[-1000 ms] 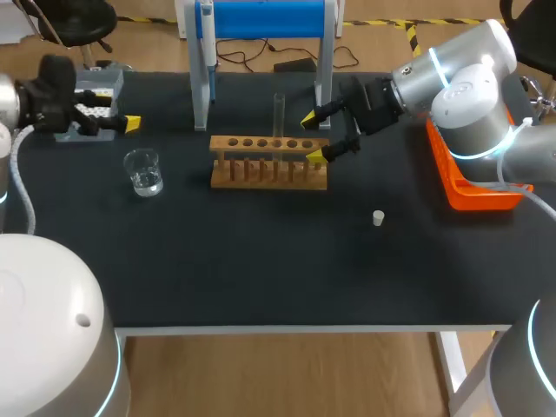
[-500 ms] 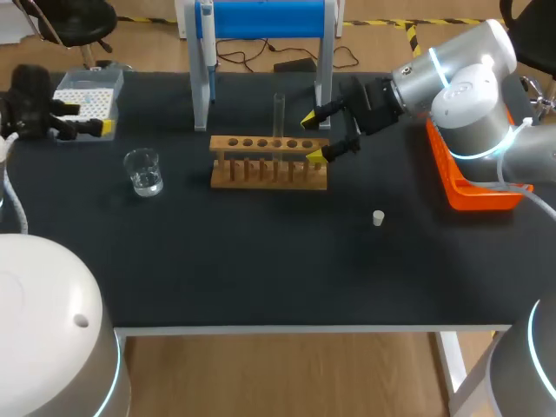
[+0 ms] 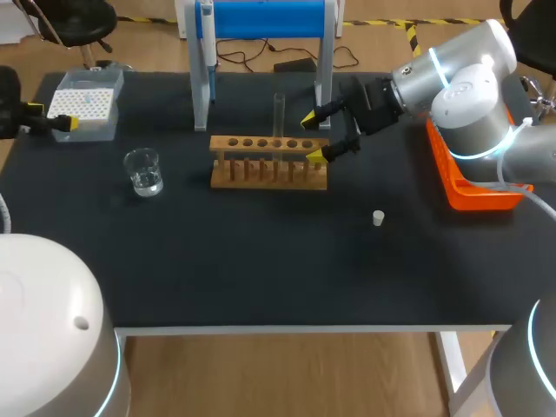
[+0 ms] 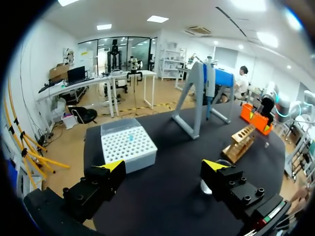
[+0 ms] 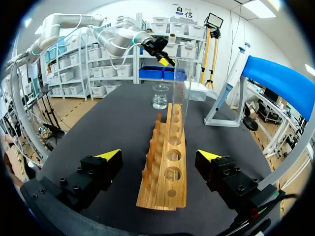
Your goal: Invert the test tube, pick up the pipette, mount the tip to pipette, aspirate from beaker and dispense into the tube, eject the tip, return the pipette, and cap with the stopper.
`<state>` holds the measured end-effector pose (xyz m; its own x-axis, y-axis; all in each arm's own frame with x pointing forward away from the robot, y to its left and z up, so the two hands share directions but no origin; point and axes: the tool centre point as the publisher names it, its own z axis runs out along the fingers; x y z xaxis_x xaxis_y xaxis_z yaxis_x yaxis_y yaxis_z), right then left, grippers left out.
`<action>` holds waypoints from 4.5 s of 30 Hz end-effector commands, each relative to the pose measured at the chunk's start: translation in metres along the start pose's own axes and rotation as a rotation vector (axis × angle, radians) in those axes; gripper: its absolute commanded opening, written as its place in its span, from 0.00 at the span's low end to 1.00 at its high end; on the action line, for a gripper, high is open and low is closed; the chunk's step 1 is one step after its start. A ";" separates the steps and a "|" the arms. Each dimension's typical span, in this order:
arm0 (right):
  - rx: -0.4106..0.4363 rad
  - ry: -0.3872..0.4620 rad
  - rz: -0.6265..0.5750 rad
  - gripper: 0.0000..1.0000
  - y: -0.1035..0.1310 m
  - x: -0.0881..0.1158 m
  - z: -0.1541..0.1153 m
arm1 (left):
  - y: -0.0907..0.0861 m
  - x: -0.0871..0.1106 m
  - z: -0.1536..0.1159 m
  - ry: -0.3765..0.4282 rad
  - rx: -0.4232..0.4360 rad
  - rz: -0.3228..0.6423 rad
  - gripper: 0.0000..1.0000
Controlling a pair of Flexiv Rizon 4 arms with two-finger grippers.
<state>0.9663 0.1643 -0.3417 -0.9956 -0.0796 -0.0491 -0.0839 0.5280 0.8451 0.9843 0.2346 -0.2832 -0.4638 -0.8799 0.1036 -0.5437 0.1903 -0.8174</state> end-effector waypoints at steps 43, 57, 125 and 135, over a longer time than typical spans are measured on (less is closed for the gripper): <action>-0.001 0.001 -0.001 1.00 0.000 0.000 0.000 | -0.024 -0.023 0.037 -0.093 -0.056 0.039 1.00; -0.001 0.001 -0.001 1.00 0.000 0.000 0.000 | -0.022 -0.039 0.077 -0.167 -0.065 -0.033 1.00; -0.001 0.001 -0.001 1.00 0.000 0.000 0.000 | -0.024 -0.072 0.148 -0.308 -0.115 -0.147 0.56; -0.001 0.001 -0.001 1.00 0.000 0.000 0.000 | -0.024 -0.073 0.154 -0.311 -0.132 -0.148 0.47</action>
<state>0.9662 0.1644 -0.3417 -0.9956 -0.0797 -0.0491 -0.0840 0.5279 0.8451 1.1347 0.2276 -0.3553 -0.1525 -0.9880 0.0243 -0.6807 0.0871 -0.7274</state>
